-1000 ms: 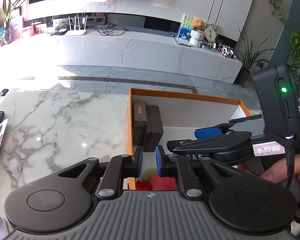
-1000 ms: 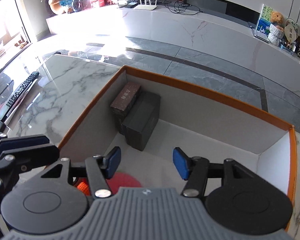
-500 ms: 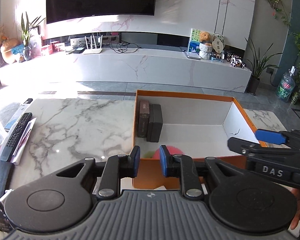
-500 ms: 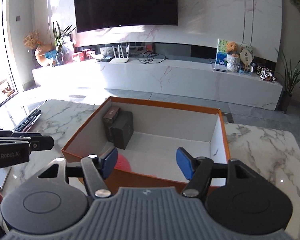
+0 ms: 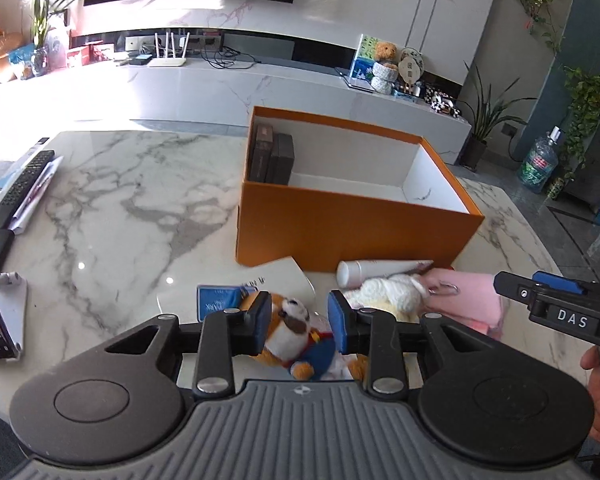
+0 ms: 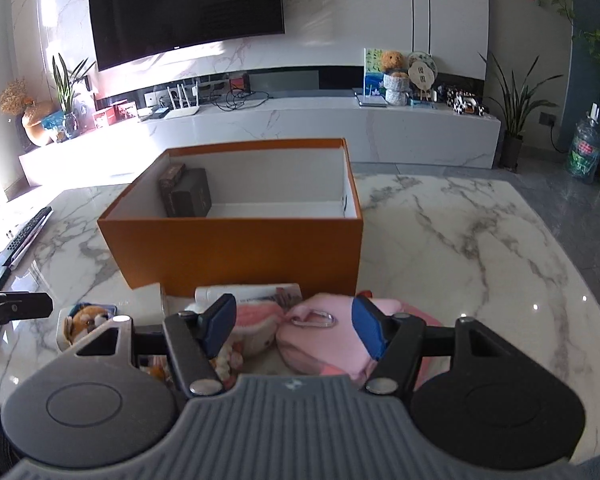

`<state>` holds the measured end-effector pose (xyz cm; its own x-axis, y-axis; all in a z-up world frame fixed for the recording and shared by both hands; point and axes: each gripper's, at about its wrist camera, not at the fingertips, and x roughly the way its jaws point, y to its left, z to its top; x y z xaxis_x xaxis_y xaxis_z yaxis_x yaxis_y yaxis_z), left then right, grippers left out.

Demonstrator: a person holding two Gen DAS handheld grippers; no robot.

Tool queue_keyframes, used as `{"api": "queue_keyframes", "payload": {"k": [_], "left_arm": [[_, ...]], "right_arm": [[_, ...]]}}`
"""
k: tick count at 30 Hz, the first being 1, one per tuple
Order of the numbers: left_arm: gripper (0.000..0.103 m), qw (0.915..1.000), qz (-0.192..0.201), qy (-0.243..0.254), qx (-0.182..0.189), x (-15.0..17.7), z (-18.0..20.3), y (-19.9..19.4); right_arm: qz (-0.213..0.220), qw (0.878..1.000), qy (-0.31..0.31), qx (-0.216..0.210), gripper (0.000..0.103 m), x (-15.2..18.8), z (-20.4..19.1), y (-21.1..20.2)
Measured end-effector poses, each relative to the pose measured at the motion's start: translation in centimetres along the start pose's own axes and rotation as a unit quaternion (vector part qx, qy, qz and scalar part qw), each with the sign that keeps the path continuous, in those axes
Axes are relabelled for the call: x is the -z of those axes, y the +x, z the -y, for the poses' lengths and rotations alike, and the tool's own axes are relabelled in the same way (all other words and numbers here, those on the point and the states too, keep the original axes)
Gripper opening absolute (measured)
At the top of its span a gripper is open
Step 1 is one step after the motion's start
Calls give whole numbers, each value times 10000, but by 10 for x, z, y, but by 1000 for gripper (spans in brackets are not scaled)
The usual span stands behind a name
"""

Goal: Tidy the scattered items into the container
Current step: 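Withdraw both tools from the orange box back toward the remaining pile, then move the right tool toward the pink bag while the left tool approaches the kraft box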

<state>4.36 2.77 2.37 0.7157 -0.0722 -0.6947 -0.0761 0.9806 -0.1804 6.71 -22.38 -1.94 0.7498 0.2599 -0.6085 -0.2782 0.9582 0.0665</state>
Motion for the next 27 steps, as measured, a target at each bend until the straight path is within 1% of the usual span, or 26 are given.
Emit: {"api": "queue_keyframes", "payload": {"k": [1,2,3,4,6,10,14,17,19,21,25,27], "left_arm": [[36,10000,-76,42,28,4,2,0],[36,9998,-166,84,63,9,4,1],[36,9996,-230,107,104,13,6,2],[36,9994,-277,124,152,16,7,2],[36,9989,-378,137,222,24,9,2],[35,9977,-574,167,307,36,15,4],[35,9968,-726,299,173,43,21,8],[35,9958,-847,339,53,46,20,11],[35,9952,-914,340,-66,46,17,13],[34,9947,-955,324,-178,46,12,14],[33,9945,-979,200,-300,44,-3,15],[33,9945,-976,123,-357,43,-10,16]], "right_arm": [[-68,10000,28,-36,65,6,1,-1],[-150,9999,53,-64,57,12,2,-1],[-233,9997,71,-63,55,18,2,0],[-315,9995,68,-55,54,22,2,1],[-460,9989,42,-100,49,33,0,3],[-683,9975,58,-152,46,47,-2,4],[-817,9960,49,-350,46,51,-8,4],[-863,9946,-92,-570,47,49,-19,4],[-886,9935,-201,-685,50,47,-29,7],[-953,9917,-293,-813,56,43,-39,12],[-1158,9872,-469,-993,60,40,-60,27],[-1253,9847,-635,-1034,66,39,-71,33]]}}
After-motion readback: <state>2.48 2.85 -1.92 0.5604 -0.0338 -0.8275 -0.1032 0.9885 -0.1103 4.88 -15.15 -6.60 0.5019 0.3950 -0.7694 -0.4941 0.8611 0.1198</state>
